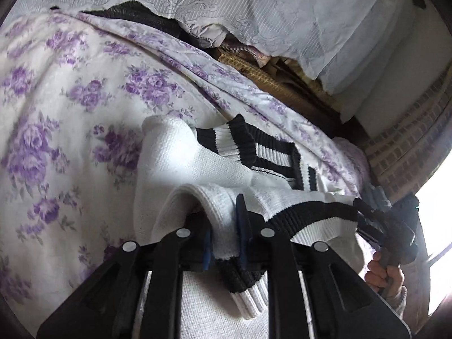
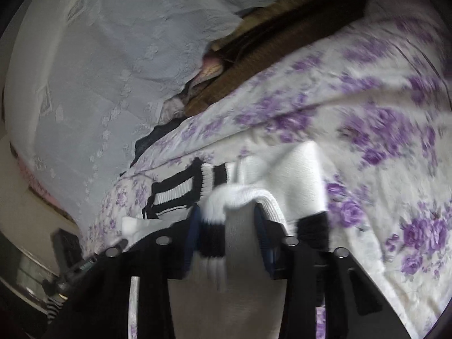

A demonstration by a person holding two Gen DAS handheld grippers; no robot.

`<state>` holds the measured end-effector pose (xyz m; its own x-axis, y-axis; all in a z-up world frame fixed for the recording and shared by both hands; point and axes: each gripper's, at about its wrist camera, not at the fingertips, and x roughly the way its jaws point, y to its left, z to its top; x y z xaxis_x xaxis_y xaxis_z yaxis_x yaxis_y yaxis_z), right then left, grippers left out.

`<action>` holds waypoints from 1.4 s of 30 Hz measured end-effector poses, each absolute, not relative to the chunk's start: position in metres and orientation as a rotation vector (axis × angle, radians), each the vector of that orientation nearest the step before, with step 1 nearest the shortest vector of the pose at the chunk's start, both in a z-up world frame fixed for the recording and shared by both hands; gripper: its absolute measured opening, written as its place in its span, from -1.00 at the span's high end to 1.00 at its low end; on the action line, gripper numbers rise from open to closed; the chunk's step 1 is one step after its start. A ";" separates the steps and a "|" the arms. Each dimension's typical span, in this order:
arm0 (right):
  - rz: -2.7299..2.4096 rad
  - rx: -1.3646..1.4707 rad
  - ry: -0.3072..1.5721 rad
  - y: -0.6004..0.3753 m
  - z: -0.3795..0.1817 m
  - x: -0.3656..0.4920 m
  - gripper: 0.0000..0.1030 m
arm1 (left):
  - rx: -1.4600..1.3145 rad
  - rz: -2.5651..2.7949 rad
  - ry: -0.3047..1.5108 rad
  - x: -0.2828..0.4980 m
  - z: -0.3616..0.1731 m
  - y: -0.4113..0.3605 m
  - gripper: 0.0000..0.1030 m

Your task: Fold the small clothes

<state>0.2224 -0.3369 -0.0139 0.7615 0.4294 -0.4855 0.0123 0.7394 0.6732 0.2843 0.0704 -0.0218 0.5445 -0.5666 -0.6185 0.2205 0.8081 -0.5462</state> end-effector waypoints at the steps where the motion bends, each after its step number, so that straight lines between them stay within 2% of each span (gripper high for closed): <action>1: 0.244 0.728 0.631 -0.344 -0.006 0.215 0.20 | -0.447 -0.501 0.868 0.283 -0.017 0.073 0.70; 4: 0.226 0.670 0.539 -0.350 0.017 0.198 0.20 | -0.478 -0.573 0.803 0.274 0.008 0.083 0.64; 6: 0.249 0.549 0.562 -0.334 0.028 0.192 0.21 | -0.457 -0.598 0.791 0.265 0.019 0.084 0.40; 8: 0.250 0.449 0.571 -0.322 0.035 0.183 0.30 | -0.368 -0.575 0.783 0.254 0.026 0.078 -0.47; 10: 0.226 0.373 0.581 -0.316 0.037 0.173 0.50 | -0.208 -0.464 0.742 0.238 0.035 0.074 -0.72; 13: 0.172 0.278 0.621 -0.313 0.030 0.162 0.66 | -0.136 -0.437 0.751 0.228 0.036 0.082 -0.72; 17: 0.187 0.169 0.701 -0.301 0.012 0.153 0.69 | -0.075 -0.443 0.798 0.218 0.025 0.093 -0.65; 22: 0.262 -0.068 0.790 -0.255 -0.002 0.149 0.69 | 0.229 -0.478 0.825 0.195 0.000 0.060 -0.65; 27: 0.285 -0.149 0.815 -0.233 -0.006 0.175 0.67 | 0.317 -0.388 0.827 0.219 -0.009 0.035 -0.67; 29: 0.305 -0.107 0.801 -0.235 0.002 0.194 0.67 | 0.347 -0.348 0.810 0.233 -0.006 0.025 -0.67; 31: 0.244 0.057 0.747 -0.255 0.015 0.228 0.67 | 0.325 -0.274 0.751 0.253 0.005 0.020 -0.72; 32: 0.213 0.141 0.725 -0.266 0.018 0.239 0.67 | 0.238 -0.227 0.737 0.267 0.014 0.025 -0.83; 34: 0.218 0.420 0.684 -0.300 0.015 0.258 0.67 | 0.013 -0.194 0.749 0.289 0.021 0.048 -0.84; 36: 0.248 0.534 0.665 -0.311 0.008 0.255 0.67 | -0.172 -0.226 0.779 0.299 0.017 0.069 -0.84; 38: 0.249 0.478 0.654 -0.307 0.008 0.244 0.67 | -0.245 -0.273 0.777 0.294 0.009 0.077 -0.82; 41: 0.189 0.367 0.589 -0.297 0.020 0.233 0.66 | -0.152 -0.274 0.726 0.280 0.015 0.064 -0.81; 42: 0.177 0.372 0.557 -0.297 0.026 0.232 0.52 | -0.125 -0.252 0.685 0.274 0.023 0.057 -0.80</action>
